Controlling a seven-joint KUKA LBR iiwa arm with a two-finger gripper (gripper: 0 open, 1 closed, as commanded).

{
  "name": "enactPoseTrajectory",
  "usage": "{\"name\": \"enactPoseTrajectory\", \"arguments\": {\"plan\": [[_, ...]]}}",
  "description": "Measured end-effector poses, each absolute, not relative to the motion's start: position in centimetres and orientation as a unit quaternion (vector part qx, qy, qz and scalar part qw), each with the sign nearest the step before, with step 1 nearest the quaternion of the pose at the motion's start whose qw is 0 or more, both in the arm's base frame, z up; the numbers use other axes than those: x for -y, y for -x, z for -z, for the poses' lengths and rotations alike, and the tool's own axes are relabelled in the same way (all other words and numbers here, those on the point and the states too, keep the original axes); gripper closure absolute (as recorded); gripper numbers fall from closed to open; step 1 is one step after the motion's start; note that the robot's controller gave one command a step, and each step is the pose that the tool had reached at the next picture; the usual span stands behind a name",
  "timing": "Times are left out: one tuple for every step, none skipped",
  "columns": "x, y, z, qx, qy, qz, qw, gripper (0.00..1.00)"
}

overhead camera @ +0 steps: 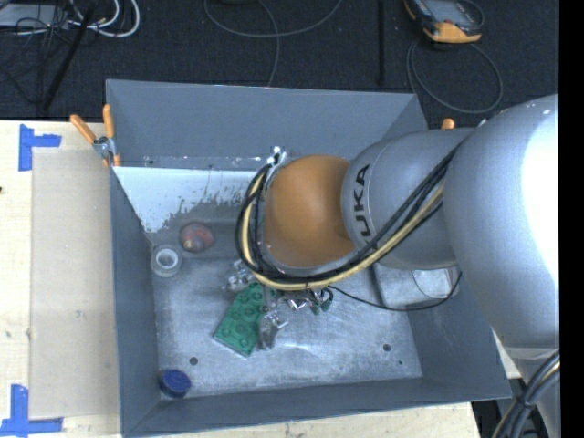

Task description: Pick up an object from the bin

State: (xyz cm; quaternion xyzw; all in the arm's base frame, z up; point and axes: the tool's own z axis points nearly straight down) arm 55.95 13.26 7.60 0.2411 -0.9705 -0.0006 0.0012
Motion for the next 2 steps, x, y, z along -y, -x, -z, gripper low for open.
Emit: {"name": "enactPoseTrajectory", "arguments": {"plan": [[-13.2,-56.0,-7.7,0.971,-0.24,0.0,0.001,1.0],[-14.4,-55.6,-21.7,0.951,-0.308,0.0,-0.004,1.0]]}}
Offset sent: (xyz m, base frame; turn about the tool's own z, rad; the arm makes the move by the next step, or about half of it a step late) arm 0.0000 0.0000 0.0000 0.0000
